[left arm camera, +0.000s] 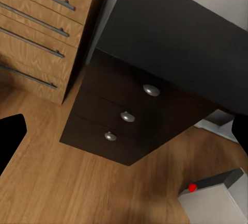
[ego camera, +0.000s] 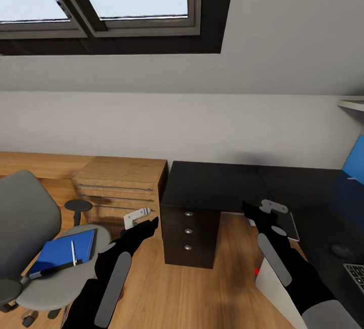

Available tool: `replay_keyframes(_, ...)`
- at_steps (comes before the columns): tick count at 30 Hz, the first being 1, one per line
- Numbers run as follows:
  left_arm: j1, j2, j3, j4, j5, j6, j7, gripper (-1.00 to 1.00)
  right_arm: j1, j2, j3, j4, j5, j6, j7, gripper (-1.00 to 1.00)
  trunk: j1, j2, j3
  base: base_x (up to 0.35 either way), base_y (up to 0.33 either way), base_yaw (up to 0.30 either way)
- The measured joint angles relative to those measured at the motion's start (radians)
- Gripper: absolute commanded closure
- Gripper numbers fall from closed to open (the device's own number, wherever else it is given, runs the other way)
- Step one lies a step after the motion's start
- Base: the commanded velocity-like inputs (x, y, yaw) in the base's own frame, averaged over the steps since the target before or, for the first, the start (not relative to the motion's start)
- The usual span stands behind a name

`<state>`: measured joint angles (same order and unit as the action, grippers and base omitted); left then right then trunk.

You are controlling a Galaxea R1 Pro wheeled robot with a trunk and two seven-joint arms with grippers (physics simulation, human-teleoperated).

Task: In the bedroom, organize the workspace by keeping the computer under the desk, ensuring the monitor is on the desk, placing the keyboard on the desk next to the monitor, placing the mouse on the desk next to the keyboard, moving the folder from the swivel chair onto the desk next to the mouse, stacking the notebook on top of the folder with the pen on top of the notebook, and positioning the swivel chair next to the desk.

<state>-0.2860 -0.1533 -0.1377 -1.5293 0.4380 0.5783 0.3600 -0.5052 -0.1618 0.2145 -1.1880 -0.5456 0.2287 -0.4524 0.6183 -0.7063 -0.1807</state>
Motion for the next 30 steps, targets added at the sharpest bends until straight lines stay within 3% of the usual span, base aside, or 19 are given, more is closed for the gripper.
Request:
replay_keyframes(14,0.0,0.001,0.002,0.005,0.002,0.001,0.001,-1.0,0.0,0.002,0.001,-0.01,-0.007,-0.005,0.006,-1.0,0.054,-0.098,-0.044,-0.195,0.0,0.0)
replay_keyframes(17,0.0,0.002,0.006,0.063,0.001,0.001,0.0,-1.0,0.001,0.006,0.001,0.008,-0.007,-0.011,0.009,-1.0,0.065,-0.119,-0.053,-0.039,0.0,0.0)
replay_keyframes(24,0.0,0.003,0.008,0.202,-0.002,-0.001,-0.002,-1.0,0.037,0.044,0.002,0.029,-0.007,-0.017,0.071,-1.0,0.092,-0.168,-0.075,-0.01,0.0,0.0)
replay_keyframes(30,0.0,0.003,0.005,0.236,-0.003,-0.001,-0.003,-1.0,0.078,0.074,0.002,0.029,-0.002,-0.018,0.102,-1.0,0.115,-0.21,-0.094,-0.002,0.0,0.0)
